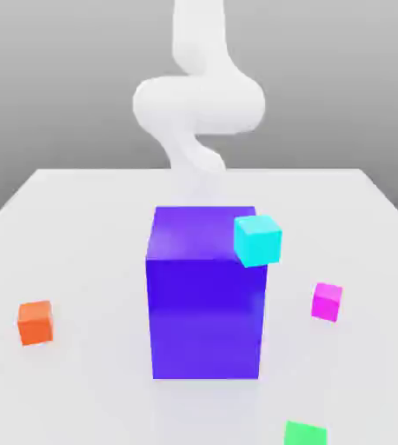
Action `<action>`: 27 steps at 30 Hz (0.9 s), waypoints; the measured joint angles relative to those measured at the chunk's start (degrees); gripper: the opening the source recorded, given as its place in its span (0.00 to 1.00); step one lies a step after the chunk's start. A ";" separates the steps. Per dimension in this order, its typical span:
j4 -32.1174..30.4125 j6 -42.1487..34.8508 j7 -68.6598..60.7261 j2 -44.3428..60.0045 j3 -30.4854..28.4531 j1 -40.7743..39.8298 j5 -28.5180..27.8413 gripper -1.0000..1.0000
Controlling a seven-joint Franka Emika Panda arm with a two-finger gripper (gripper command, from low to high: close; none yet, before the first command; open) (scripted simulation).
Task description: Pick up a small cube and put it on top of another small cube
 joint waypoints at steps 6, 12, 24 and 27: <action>-10.63 8.98 -6.50 10.33 4.03 8.95 1.85 0.50; -21.56 18.16 -13.30 21.07 8.39 18.27 3.66 0.50; -31.73 42.07 -7.70 51.92 2.13 38.05 -13.84 0.50; -31.10 45.35 -7.52 55.84 -1.48 41.62 -14.10 0.00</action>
